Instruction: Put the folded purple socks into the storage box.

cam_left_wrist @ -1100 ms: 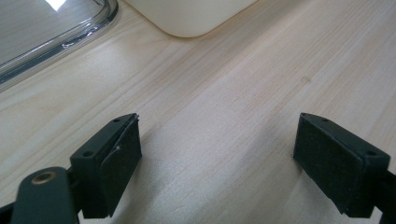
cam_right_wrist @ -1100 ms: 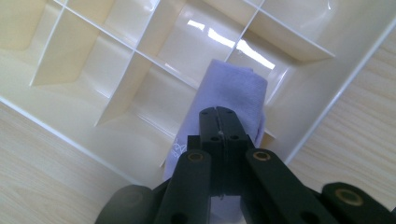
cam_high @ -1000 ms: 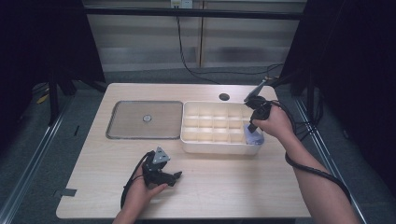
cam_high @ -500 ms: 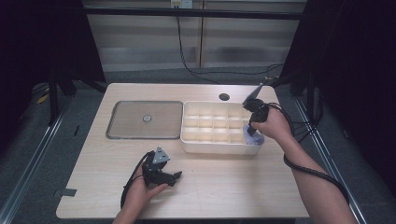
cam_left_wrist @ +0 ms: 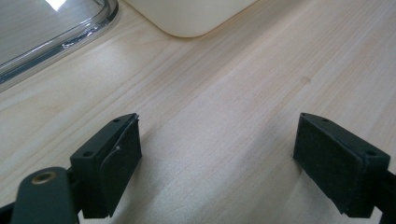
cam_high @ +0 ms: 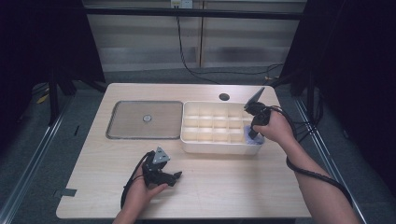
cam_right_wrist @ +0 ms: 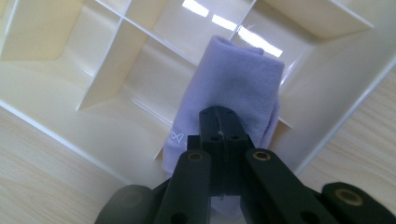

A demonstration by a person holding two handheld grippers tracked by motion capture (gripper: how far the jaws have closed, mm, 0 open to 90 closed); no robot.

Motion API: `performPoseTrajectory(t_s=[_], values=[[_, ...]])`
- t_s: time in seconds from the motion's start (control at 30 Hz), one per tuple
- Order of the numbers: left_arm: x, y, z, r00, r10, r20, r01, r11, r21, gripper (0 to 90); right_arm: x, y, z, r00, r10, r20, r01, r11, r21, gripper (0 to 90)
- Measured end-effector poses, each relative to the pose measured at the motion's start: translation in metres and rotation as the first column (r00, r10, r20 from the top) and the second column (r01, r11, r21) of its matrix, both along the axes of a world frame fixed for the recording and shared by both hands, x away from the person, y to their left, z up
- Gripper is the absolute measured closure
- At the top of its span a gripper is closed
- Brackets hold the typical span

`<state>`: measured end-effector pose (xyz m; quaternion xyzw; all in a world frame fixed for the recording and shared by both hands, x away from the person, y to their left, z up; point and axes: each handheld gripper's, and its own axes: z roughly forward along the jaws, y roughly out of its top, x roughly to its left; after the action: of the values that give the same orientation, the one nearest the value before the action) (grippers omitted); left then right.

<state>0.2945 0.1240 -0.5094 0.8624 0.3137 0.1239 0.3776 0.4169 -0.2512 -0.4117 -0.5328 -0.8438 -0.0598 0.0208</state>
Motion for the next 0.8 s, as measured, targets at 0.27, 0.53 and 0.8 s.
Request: performPoseTrajectory(t_s=[0.27,0.53,0.8], values=[[0.000,0.000,0.000,1.0000,-0.002,0.003,0.002,1.0000,0.005,14.5,-0.004,0.002,-0.007,0.9998,0.007,-0.016,-0.007,1.000,-0.005,90.0],[0.000,0.001,0.001,1.0000,-0.009,0.002,0.009,0.9998,0.015,14.5,-0.009,0.000,-0.018,0.9997,0.009,-0.024,-0.009,1.000,-0.003,90.0],[0.000,0.001,0.001,1.0000,-0.009,0.002,0.009,0.9998,0.015,14.5,-0.011,-0.002,-0.024,0.9998,0.007,-0.018,-0.007,1.000,0.010,90.0]])
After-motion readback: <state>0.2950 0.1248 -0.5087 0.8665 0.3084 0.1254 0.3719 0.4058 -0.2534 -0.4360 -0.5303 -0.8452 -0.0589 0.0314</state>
